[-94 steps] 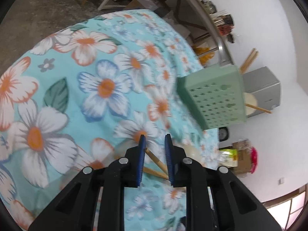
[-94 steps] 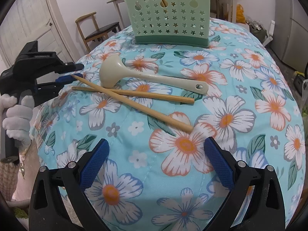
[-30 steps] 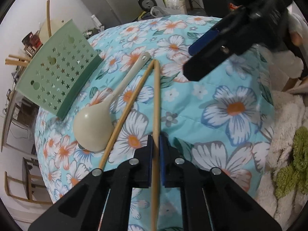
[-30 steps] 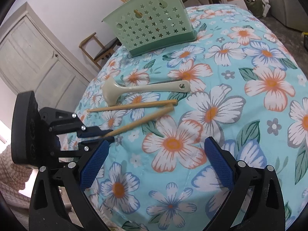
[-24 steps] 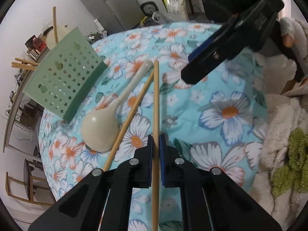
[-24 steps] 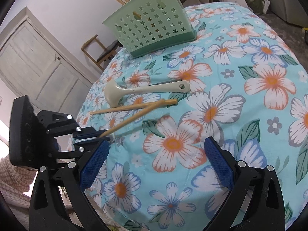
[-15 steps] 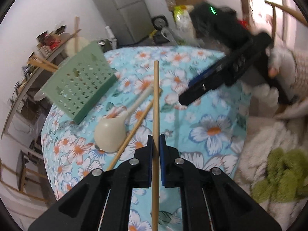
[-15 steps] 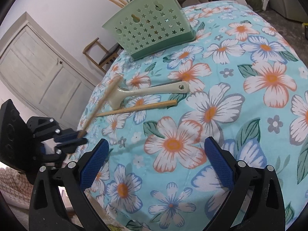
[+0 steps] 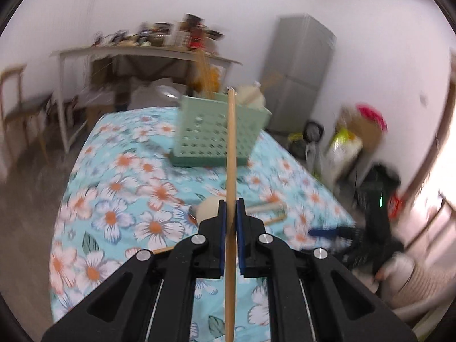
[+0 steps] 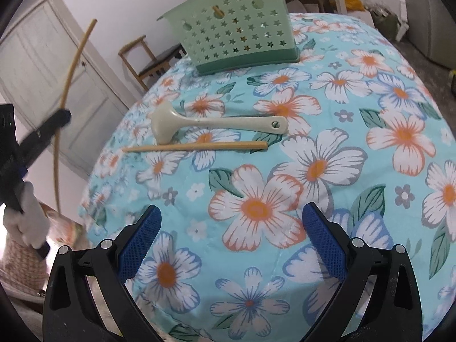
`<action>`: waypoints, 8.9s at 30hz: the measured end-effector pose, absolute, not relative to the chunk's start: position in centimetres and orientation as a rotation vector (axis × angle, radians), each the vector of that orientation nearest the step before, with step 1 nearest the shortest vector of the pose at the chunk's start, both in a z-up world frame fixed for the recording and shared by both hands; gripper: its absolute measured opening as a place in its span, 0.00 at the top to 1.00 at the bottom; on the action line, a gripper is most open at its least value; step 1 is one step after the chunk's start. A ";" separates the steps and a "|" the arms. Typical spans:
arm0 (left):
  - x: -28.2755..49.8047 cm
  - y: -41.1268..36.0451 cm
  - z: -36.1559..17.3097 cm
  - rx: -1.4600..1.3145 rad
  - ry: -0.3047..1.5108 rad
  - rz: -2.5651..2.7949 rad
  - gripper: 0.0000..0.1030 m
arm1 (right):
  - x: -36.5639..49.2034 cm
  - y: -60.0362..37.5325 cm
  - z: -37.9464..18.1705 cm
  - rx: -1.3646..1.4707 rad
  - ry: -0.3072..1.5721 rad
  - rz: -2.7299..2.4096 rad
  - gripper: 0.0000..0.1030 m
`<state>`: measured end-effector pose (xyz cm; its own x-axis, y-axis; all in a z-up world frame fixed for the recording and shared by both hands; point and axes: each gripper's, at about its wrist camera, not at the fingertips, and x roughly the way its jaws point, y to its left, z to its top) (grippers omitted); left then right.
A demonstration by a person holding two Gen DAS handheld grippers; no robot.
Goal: Organize utensils
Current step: 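Carry the chopstick toward the basket with the left tool while the right tool grasps another chopstick, then lower both held chopsticks into the green basket from above, then open both tools to release the chopsticks into the basket, then move both open tools back over the white ladle and metal spoon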
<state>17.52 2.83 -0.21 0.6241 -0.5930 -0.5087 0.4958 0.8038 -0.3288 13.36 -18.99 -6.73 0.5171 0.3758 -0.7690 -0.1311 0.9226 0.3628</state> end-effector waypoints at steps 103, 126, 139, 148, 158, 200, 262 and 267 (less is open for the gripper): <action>23.9 1.5 12.9 -0.436 0.314 -0.439 0.94 | 20.3 -21.3 13.9 0.328 0.473 0.493 0.96; 40.1 -7.4 10.3 -0.540 0.280 -0.533 0.94 | 22.9 -27.2 14.9 0.426 0.434 0.421 0.96; 43.8 -9.8 5.6 -0.513 0.345 -0.466 0.94 | 24.4 -28.0 13.4 0.438 0.475 0.412 0.96; 44.0 -9.9 4.8 -0.510 0.331 -0.432 0.94 | 24.4 -28.1 13.4 0.445 0.482 0.419 0.96; 42.5 -9.7 4.1 -0.472 0.366 -0.434 0.94 | 24.3 -28.3 13.5 0.447 0.477 0.417 0.96; 25.2 3.4 1.6 -0.182 0.541 -0.376 0.40 | 38.1 -18.1 15.1 0.021 0.408 0.285 0.95; 29.3 -2.2 -5.8 -0.244 0.982 -0.343 0.38 | 18.2 -22.7 -6.2 0.471 1.023 0.265 0.51; 30.5 -6.1 -5.6 0.022 0.926 -0.334 0.38 | 18.1 -22.8 -6.0 0.473 1.021 0.272 0.51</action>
